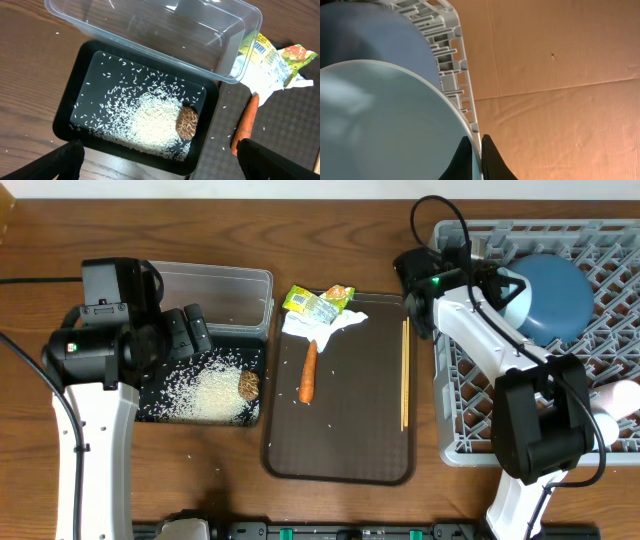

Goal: Sort waste into correct bins and load items into the dishwasher rack
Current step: 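Release the bowl and move right gripper toward the brown tray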

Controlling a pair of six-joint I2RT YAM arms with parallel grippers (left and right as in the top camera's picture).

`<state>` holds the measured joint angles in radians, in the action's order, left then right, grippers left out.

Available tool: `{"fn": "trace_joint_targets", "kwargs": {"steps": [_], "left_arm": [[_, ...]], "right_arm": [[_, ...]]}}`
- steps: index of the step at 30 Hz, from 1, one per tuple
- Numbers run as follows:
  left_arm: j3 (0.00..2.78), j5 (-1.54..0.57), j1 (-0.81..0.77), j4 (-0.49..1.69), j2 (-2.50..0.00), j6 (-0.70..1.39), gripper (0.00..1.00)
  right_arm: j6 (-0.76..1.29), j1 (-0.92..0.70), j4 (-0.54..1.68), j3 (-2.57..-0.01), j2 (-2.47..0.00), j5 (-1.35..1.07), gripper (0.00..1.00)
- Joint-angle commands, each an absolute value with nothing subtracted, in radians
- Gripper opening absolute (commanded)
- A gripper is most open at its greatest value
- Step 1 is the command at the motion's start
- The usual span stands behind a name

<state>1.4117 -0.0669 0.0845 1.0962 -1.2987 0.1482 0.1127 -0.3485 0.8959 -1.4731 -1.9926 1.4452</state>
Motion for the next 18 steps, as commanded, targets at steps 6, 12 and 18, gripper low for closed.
{"fn": "trace_joint_targets", "kwargs": {"steps": [6,12,18], "left_arm": [[1.411,-0.051,0.089,1.099,-1.293,0.131,0.98],[1.411,-0.051,0.089,1.098,-1.294,0.131,0.98],[1.411,-0.051,0.089,1.099,-1.294,0.131,0.98]], "right_arm": [[0.107,-0.379,0.896,-1.472,-2.014,1.353,0.06],[0.107,-0.419,0.896,-1.472,-2.014,1.326,0.18],[0.106,-0.451,0.897,-1.472,-2.014,1.326,0.29]]}}
